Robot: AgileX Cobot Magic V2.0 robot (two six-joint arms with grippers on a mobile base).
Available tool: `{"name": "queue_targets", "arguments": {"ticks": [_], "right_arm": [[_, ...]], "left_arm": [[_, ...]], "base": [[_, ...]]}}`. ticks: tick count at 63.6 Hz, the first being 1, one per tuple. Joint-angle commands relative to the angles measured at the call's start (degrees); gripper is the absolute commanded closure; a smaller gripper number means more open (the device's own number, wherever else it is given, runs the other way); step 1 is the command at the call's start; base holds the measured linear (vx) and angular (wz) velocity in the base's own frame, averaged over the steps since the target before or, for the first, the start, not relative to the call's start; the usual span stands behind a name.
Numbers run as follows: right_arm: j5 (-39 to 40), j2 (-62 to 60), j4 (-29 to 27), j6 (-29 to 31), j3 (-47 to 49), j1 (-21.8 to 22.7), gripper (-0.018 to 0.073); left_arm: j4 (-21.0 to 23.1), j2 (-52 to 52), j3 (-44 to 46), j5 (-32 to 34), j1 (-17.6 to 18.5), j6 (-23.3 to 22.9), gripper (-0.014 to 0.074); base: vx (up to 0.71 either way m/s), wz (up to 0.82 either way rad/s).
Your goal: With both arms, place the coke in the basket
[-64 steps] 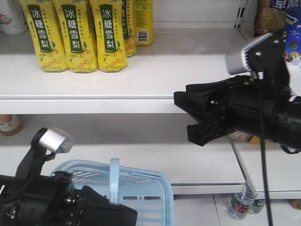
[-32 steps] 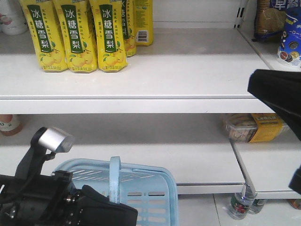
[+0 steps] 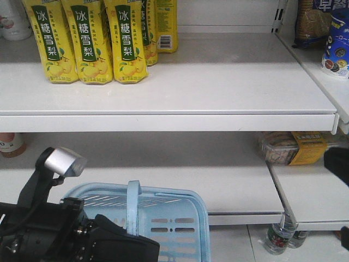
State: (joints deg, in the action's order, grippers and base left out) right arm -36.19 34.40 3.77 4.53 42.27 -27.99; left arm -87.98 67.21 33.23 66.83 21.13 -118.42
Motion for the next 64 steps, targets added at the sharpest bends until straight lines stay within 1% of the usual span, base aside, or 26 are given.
{"name": "queue_targets", "arguments": {"ticks": [1, 10, 18, 64], "right_arm": [[6.13, -2.22, 2.12, -3.25, -3.50, -0.03, 0.0564], [10.16, -5.01, 3.84, -5.03, -10.69, -0.03, 0.0564], [11.09, -5.86, 3.97, -5.38, -13.85, -0.03, 0.0564], [10.86, -5.86, 3.97, -5.38, -13.93, -0.03, 0.0564]], "left_arm": [[6.92, -1.39, 2.09, 4.50, 0.13, 0.95, 0.0603], [6.92, -1.39, 2.09, 4.50, 0.13, 0.95, 0.0603], [6.92, -1.39, 2.09, 4.50, 0.13, 0.95, 0.0603], [6.97, -1.39, 2.09, 4.50, 0.13, 0.95, 0.0603]], "base": [[0.00, 0.00], [0.00, 0.00], [0.00, 0.00], [0.00, 0.00]]}}
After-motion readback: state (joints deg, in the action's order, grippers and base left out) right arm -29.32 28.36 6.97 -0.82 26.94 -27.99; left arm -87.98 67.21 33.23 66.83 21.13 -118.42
